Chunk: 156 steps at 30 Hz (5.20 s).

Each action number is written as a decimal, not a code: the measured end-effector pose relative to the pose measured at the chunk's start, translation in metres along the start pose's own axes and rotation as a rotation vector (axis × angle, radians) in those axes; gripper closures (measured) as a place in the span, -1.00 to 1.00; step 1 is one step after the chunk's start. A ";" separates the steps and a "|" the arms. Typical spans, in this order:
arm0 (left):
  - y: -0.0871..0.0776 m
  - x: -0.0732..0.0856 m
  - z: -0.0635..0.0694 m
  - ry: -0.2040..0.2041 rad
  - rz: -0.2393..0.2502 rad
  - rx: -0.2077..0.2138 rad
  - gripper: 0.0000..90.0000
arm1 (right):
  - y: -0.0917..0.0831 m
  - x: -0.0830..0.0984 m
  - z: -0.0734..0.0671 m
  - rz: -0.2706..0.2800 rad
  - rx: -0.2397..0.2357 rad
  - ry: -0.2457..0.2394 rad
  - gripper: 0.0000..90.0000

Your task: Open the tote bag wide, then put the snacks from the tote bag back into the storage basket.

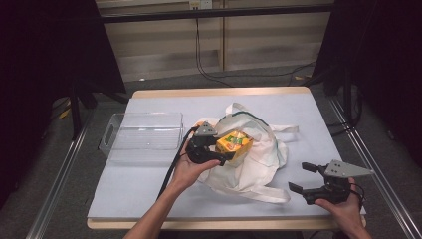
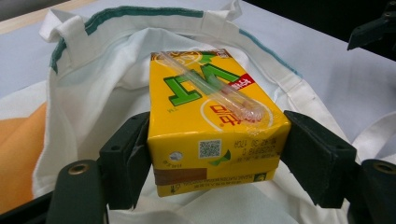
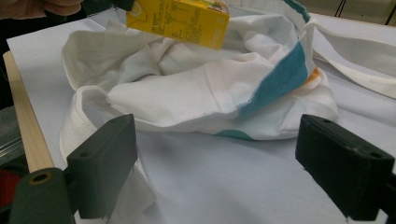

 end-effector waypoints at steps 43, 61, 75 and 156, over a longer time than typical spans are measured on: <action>-0.001 0.016 -0.019 0.108 -0.115 0.018 -0.66 | 0.002 0.001 0.000 -0.009 -0.017 0.016 -0.73; 0.001 0.028 -0.013 0.120 0.074 -0.021 -0.74 | 0.002 0.001 0.000 -0.008 -0.017 0.012 -0.75; 0.013 0.037 -0.013 0.098 0.105 -0.024 -0.68 | 0.004 0.001 0.000 -0.016 -0.010 0.019 -0.75; -0.064 -0.007 -0.023 -0.038 0.006 0.118 -0.39 | 0.003 -0.001 0.000 -0.017 -0.033 0.001 -0.75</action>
Point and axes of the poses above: each handheld gripper's, and its own axes: y roughly forward along the jaws, x roughly out of its underside, z roughly to its right, the point moved 8 cm from there along y, roughly forward along the jaws, and after that the axes turned 3 degrees about -x, right-handed, at the moved point
